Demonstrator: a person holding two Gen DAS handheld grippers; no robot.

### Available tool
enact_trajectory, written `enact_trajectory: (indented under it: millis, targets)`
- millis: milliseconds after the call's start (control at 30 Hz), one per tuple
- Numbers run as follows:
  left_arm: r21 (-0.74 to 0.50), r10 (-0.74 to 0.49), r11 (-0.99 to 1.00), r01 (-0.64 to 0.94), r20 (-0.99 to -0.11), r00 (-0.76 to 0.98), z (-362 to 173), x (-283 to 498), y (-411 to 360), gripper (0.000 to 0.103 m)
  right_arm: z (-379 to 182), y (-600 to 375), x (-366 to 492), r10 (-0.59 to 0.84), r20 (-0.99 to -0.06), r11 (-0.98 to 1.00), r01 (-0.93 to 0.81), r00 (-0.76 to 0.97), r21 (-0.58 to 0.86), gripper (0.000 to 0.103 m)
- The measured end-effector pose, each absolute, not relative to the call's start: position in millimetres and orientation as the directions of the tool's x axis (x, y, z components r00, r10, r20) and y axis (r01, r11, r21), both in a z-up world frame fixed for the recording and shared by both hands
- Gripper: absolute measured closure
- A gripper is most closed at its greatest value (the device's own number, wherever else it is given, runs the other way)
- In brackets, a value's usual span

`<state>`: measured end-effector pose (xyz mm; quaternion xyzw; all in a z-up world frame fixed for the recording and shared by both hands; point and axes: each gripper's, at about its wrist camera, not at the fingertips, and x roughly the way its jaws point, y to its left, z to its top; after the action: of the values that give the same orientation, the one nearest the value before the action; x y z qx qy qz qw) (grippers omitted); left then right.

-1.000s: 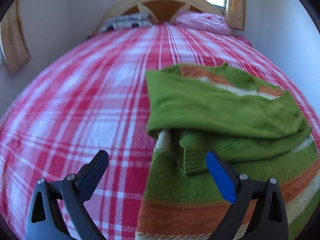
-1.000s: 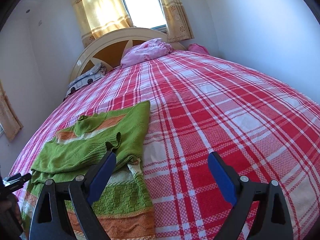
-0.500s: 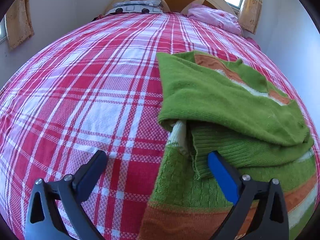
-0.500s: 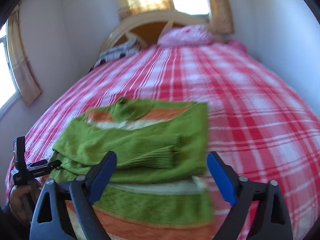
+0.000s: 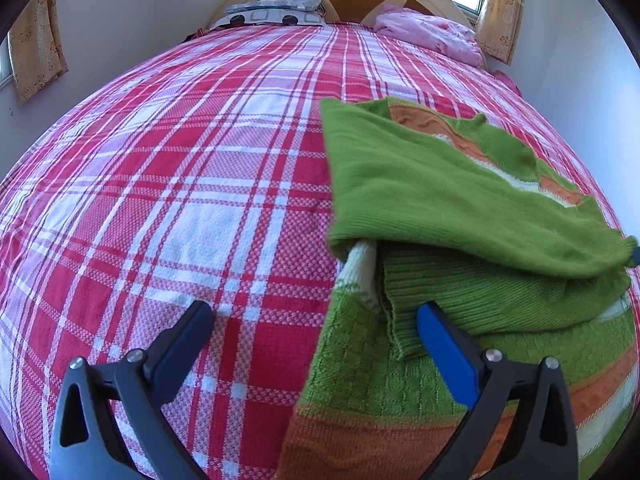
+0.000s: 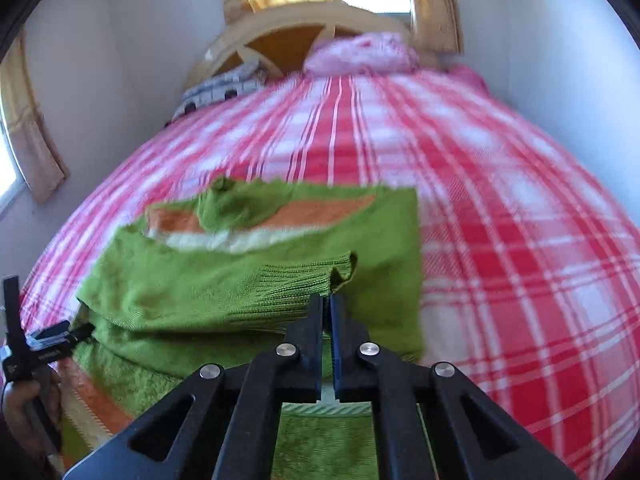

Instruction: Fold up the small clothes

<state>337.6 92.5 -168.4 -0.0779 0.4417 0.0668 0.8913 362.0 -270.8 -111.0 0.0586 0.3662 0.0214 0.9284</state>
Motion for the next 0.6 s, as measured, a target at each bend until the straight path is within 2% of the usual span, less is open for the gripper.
enact_trajectory:
  millis: [100,233,300,333,367,433,500,600]
  targets:
    - [-0.080,0.051,0.979,-0.188,-0.798,0.601,-168.8,338.0,92.6,0.000,-114.2,-280.1,359.5,0.065,-0.683,0.994,0.016,0.727,0.111,0.101]
    - [-0.085,0.046,0.979,-0.187,-0.796,0.603,-168.9,337.9,93.5,0.000,-140.4,-280.0,359.6,0.046,-0.745,0.998,-0.002,0.665,0.060,0.099]
    - [-0.092,0.041,0.978,-0.186,-0.792,0.609,-168.1,337.1,94.0,0.000,-136.1,-278.1,356.2,0.010,-0.735,1.000,0.013,0.678,0.025,0.095]
    - [-0.106,0.030,0.977,-0.183,-0.788,0.615,-167.3,335.7,95.7,0.000,-132.6,-277.5,355.0,-0.016,-0.730,1.000,0.029,0.683,0.005,0.087]
    - [-0.123,0.017,0.975,-0.183,-0.784,0.621,-166.7,334.0,97.9,0.000,-127.1,-275.8,353.3,-0.058,-0.722,0.998,0.057,0.689,-0.026,0.062]
    - [-0.168,-0.009,0.968,-0.187,-0.766,0.643,-163.7,329.1,103.9,0.000,-113.9,-268.7,347.9,-0.090,-0.689,0.996,0.076,0.720,-0.050,0.022]
    - [-0.219,-0.035,0.956,-0.194,-0.744,0.667,-160.9,322.9,110.7,0.000,-100.4,-256.2,343.9,-0.020,-0.660,1.000,0.008,0.751,-0.021,0.021]
    - [-0.274,-0.031,0.932,-0.236,-0.710,0.703,-155.5,311.7,122.7,0.000,-86.9,-233.2,344.3,0.009,-0.626,0.998,-0.046,0.780,-0.044,0.021]
